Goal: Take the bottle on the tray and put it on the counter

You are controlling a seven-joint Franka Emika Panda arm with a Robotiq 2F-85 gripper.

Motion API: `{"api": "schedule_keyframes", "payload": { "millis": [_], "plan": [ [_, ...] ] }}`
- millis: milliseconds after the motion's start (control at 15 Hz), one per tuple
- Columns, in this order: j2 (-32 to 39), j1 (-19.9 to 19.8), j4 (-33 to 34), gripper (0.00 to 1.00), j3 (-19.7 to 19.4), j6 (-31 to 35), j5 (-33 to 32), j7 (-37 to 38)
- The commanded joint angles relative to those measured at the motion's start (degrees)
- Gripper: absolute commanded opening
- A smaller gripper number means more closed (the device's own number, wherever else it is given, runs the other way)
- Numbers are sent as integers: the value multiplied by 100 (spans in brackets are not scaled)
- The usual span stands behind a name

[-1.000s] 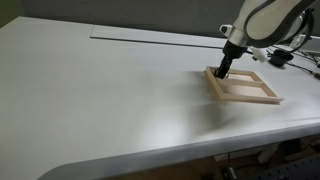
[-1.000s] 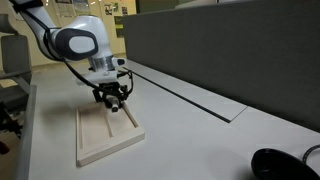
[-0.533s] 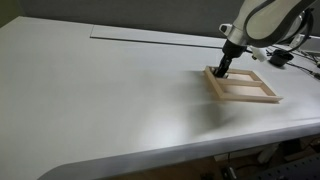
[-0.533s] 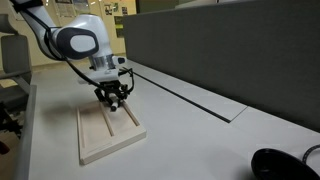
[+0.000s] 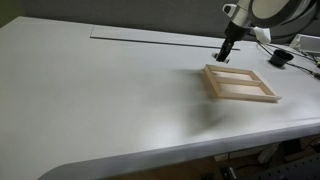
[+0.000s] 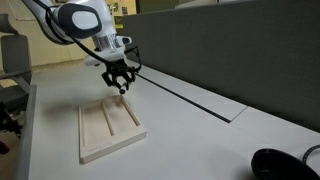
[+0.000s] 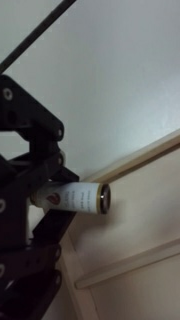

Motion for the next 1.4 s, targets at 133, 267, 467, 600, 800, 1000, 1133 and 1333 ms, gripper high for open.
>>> {"api": "schedule_keyframes", "payload": {
  "millis": [133, 267, 467, 600, 800, 1000, 1133, 1333],
  "plan": [
    [263, -372, 656, 7, -124, -475, 116, 29],
    [513, -347, 820, 7, -290, -164, 214, 409],
    [742, -417, 1224, 7, -384, -224, 327, 581],
    [851, -415, 1490, 7, -406, -395, 335, 674],
    [1080, -382, 2004, 54, -350, -879, 337, 741],
    [1122, -348, 2067, 73, -293, -1055, 307, 701],
    [1069, -300, 1967, 88, -280, -1072, 271, 709],
    [382, -81, 1156, 100, -371, -1374, 108, 845]
  ]
}}
